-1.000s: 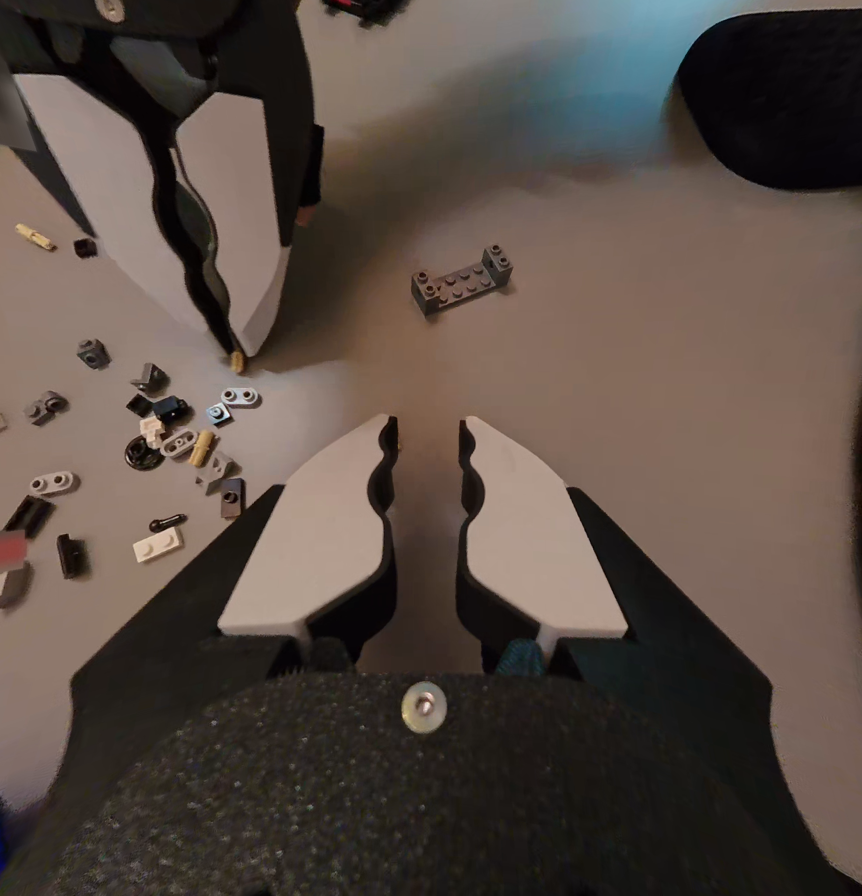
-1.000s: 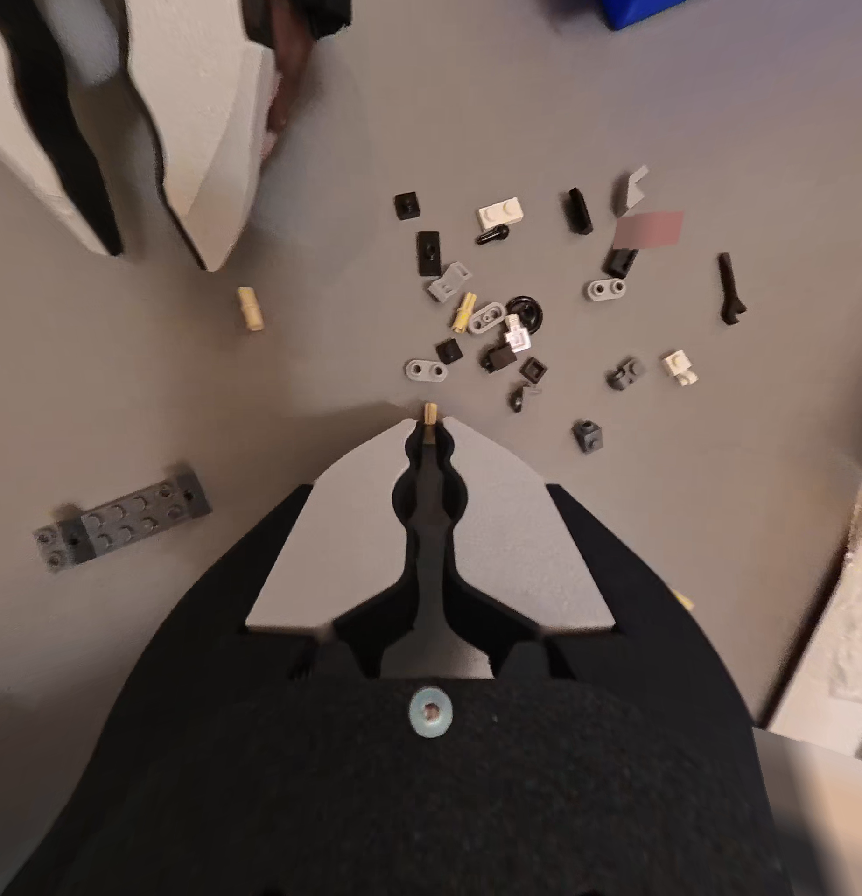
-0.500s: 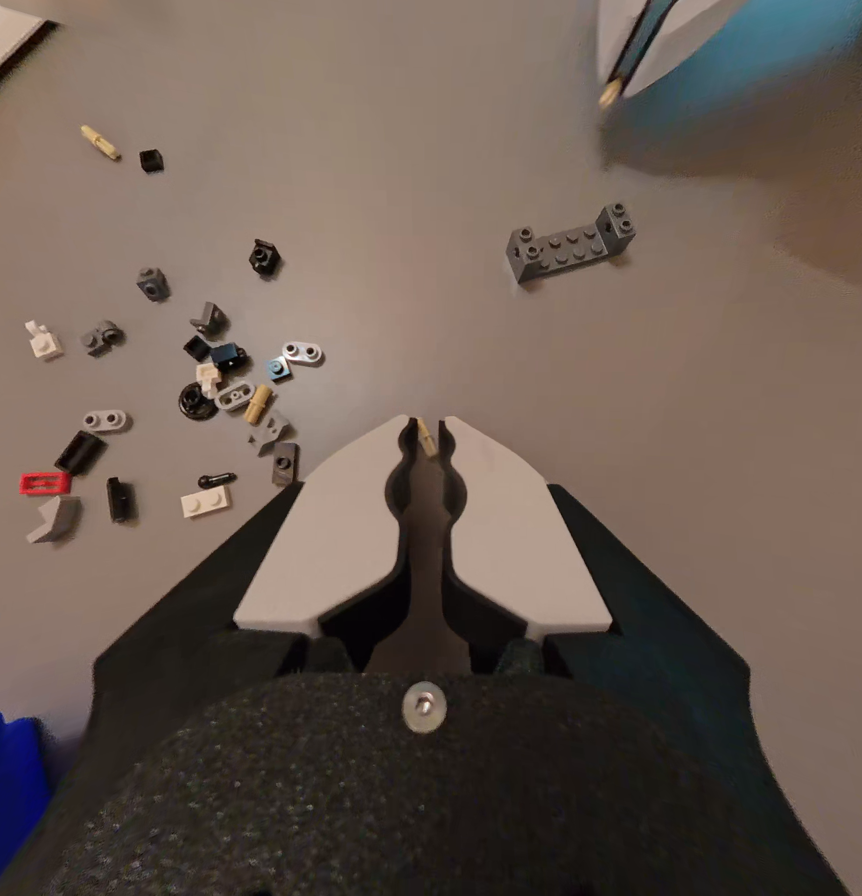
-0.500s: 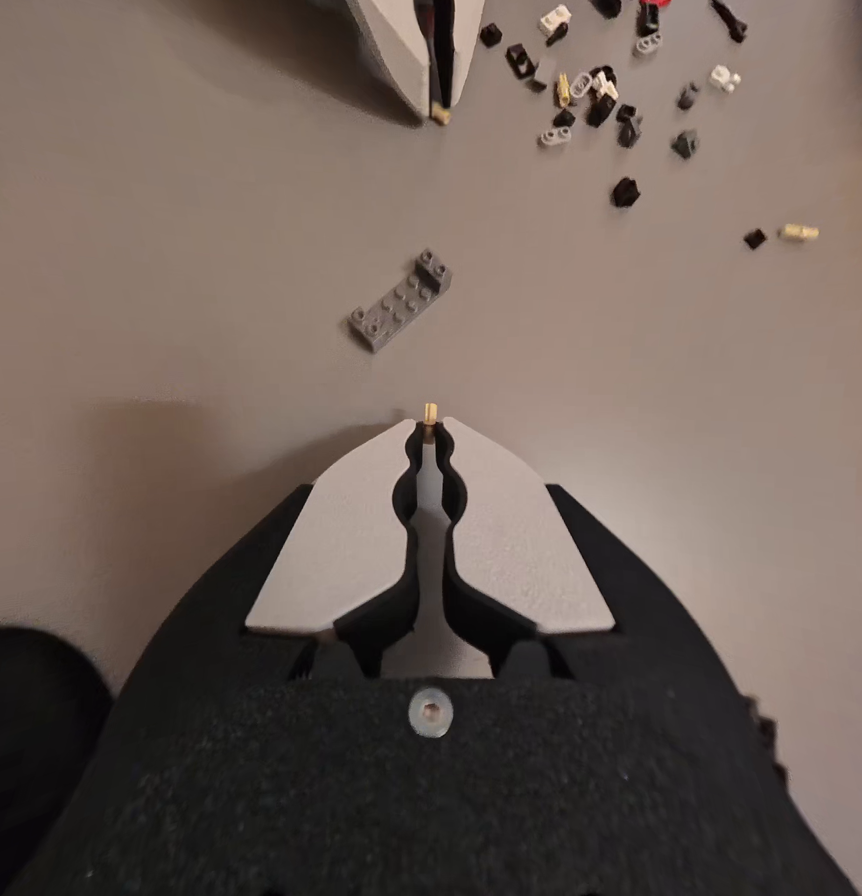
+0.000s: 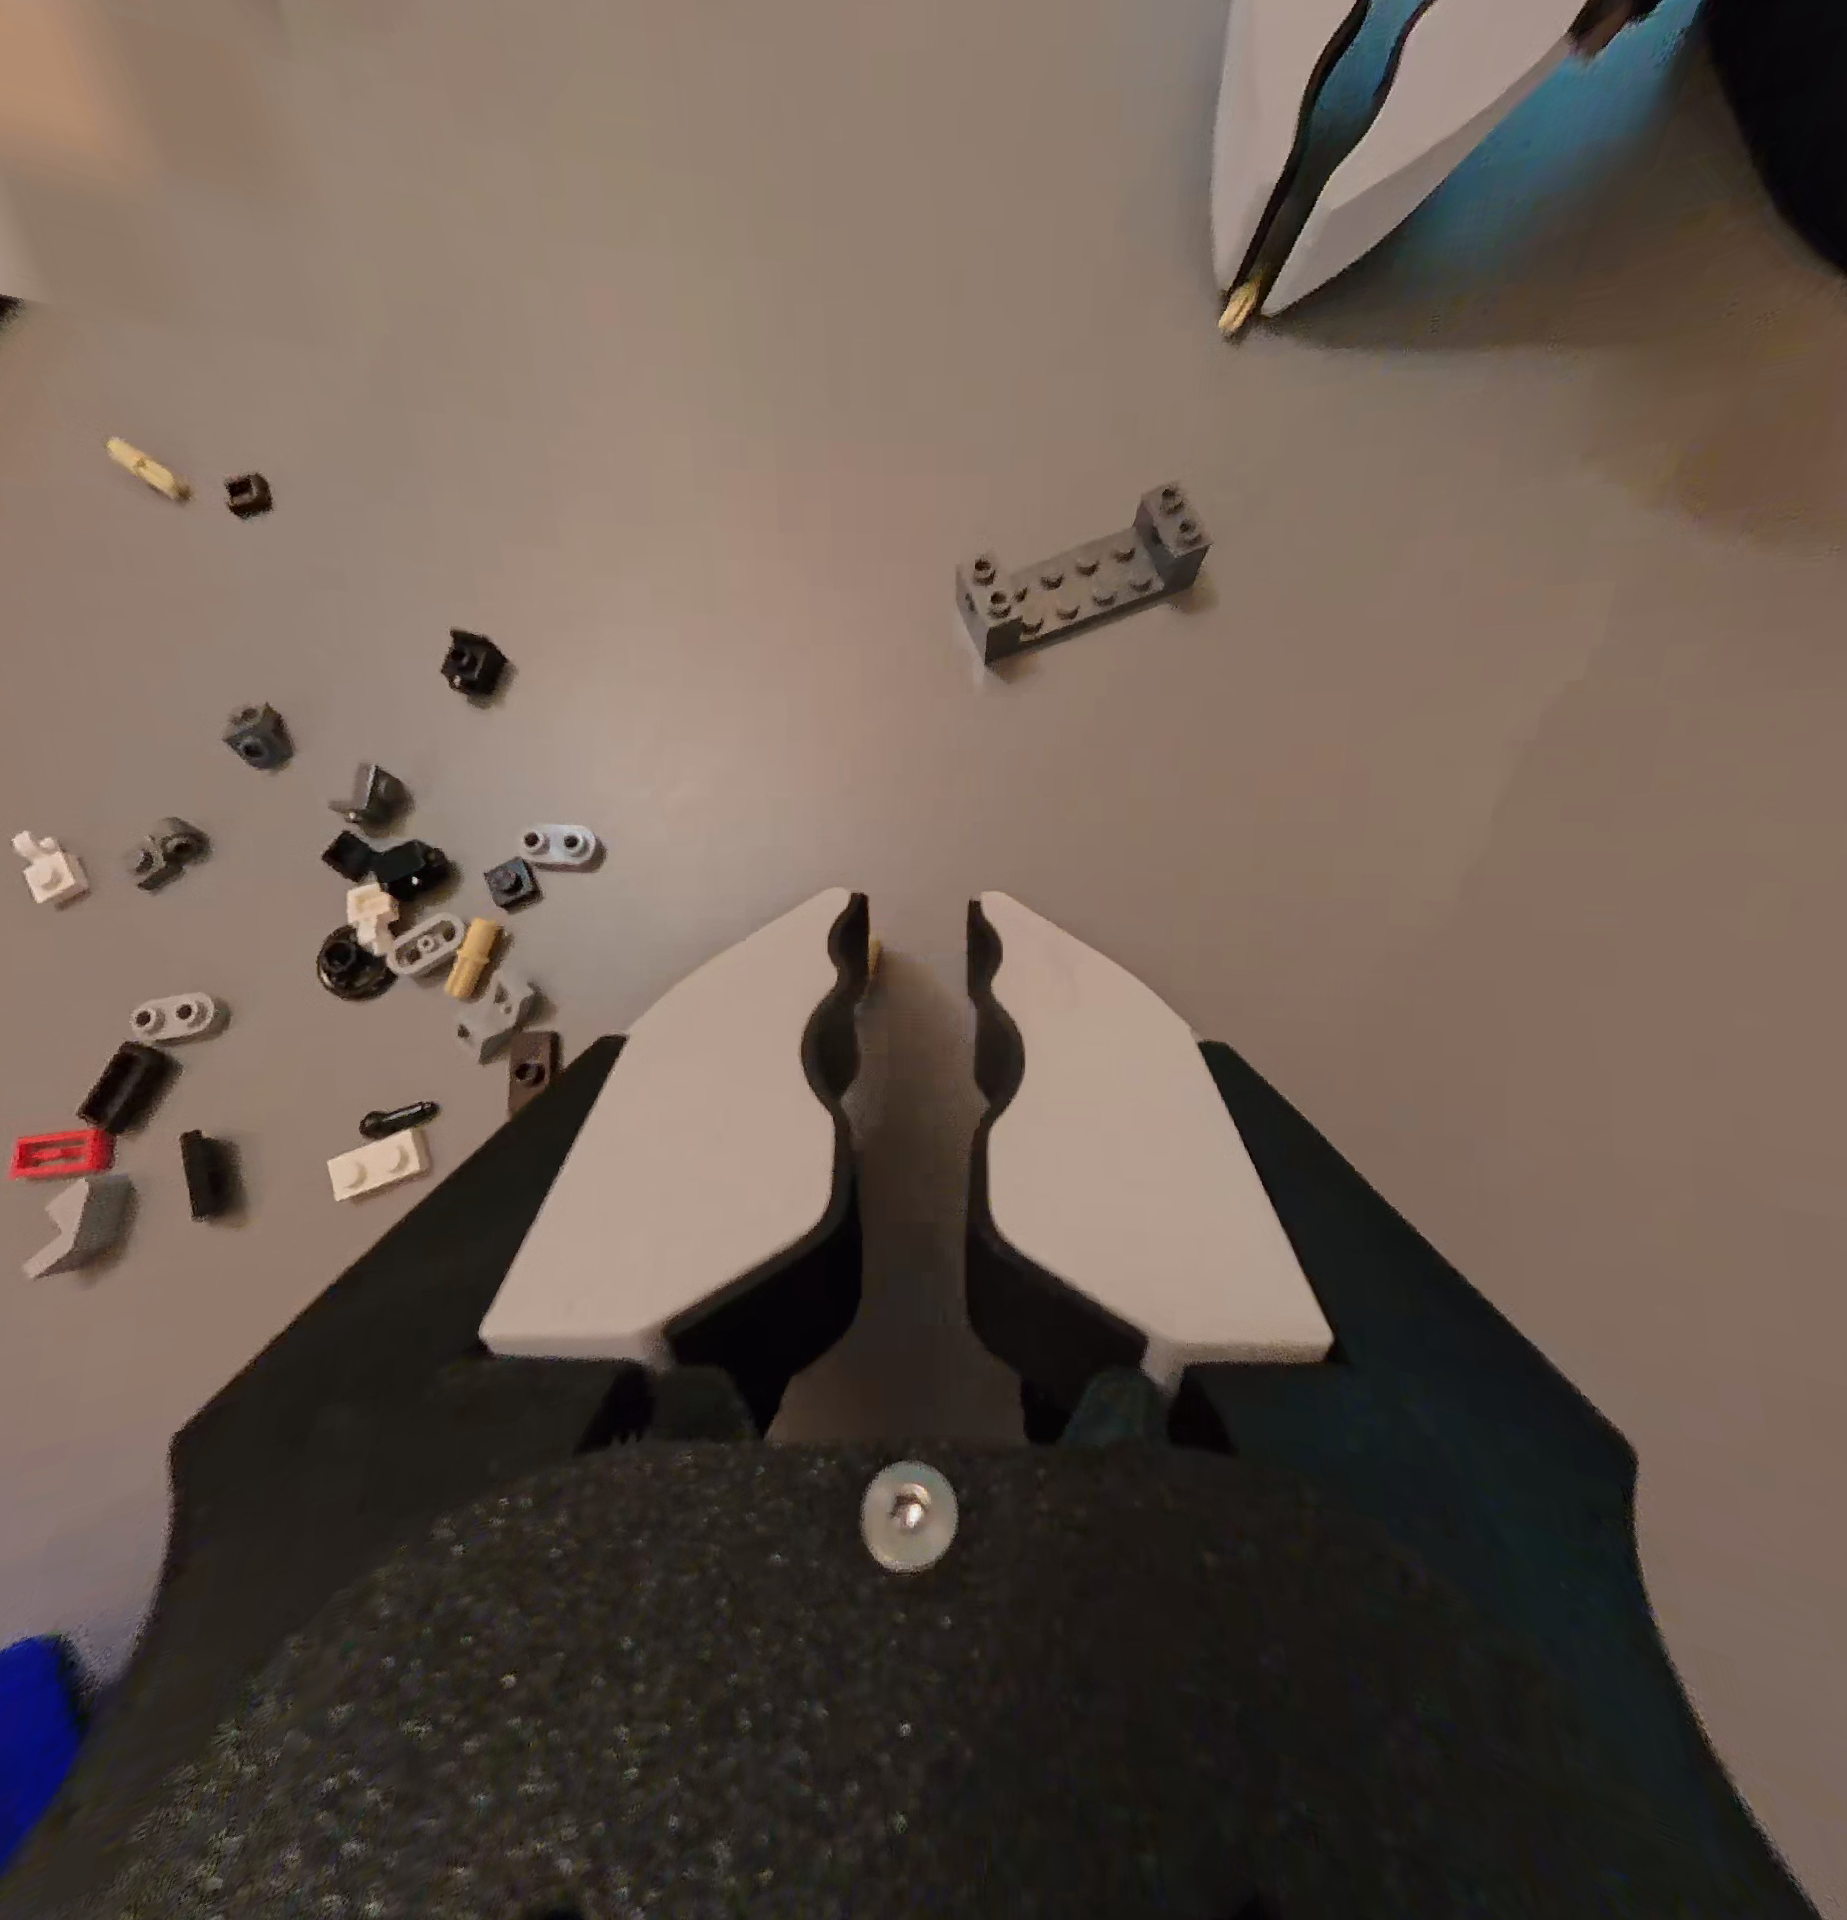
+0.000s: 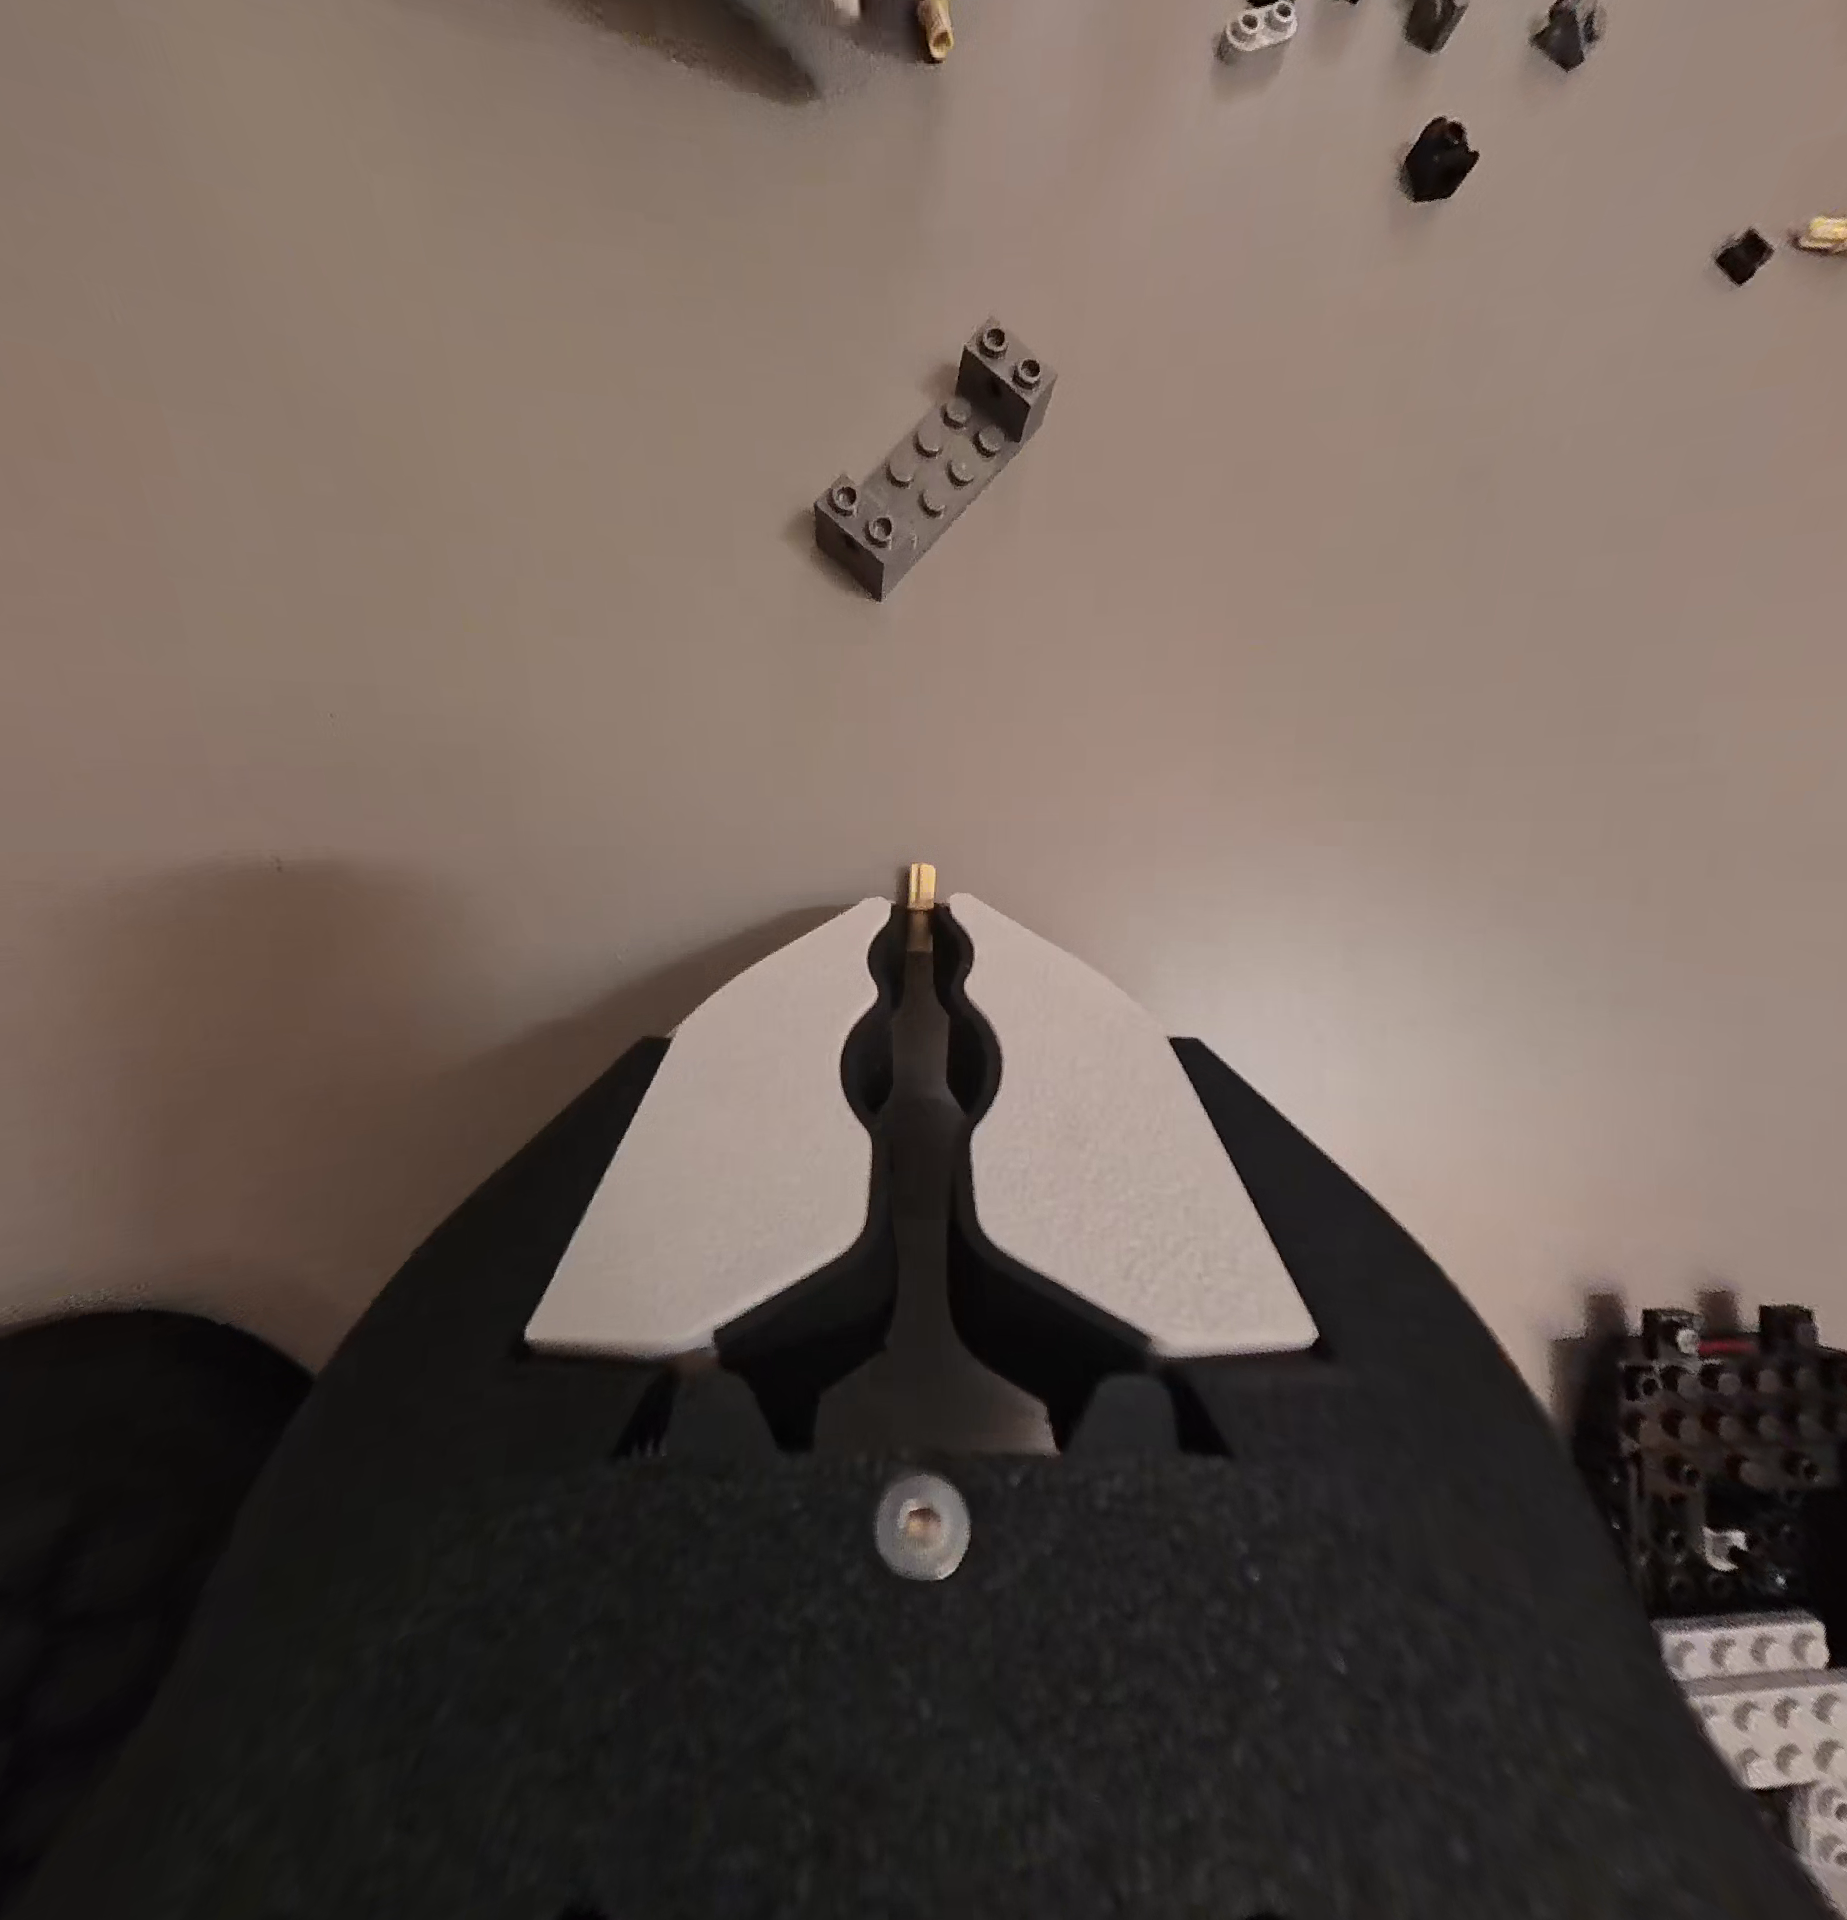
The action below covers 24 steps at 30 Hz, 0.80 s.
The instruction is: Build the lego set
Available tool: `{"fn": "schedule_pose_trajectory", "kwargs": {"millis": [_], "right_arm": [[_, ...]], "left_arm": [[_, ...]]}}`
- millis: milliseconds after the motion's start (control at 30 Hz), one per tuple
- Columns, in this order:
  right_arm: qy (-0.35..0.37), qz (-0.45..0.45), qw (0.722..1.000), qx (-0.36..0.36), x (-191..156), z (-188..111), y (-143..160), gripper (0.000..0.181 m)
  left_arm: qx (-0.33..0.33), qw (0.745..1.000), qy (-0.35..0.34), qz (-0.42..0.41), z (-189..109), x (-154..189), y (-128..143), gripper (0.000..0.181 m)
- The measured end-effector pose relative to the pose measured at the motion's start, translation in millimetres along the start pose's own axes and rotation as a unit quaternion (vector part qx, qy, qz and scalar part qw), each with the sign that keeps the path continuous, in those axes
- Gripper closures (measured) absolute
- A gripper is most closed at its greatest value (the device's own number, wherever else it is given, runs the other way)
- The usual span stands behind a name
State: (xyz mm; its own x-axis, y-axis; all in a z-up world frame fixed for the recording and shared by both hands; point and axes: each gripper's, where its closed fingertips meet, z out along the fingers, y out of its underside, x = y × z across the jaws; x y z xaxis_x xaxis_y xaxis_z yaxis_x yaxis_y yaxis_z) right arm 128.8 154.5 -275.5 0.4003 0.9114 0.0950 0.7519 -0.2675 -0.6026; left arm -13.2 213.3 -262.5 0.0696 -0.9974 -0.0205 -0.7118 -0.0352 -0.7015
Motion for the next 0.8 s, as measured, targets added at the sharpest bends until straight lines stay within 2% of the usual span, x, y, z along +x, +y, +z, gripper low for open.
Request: {"fn": "schedule_pose_trajectory", "kwargs": {"millis": [267,567,800], "right_arm": [[0.014,0.005,1.0,0.004,3,0,-1,0.175],[0.027,0.022,0.999,0.021,4,-5,-6,0.16],[0.061,0.097,0.991,0.069,1,-18,-37,0.151]], "left_arm": [[0.034,0.999,0.001,0.006,-5,1,-6,0.162],[0.05,0.999,-0.004,0.007,-8,-1,-9,0.162],[0.069,0.998,-0.004,0.007,-11,0,-15,0.162]]}}
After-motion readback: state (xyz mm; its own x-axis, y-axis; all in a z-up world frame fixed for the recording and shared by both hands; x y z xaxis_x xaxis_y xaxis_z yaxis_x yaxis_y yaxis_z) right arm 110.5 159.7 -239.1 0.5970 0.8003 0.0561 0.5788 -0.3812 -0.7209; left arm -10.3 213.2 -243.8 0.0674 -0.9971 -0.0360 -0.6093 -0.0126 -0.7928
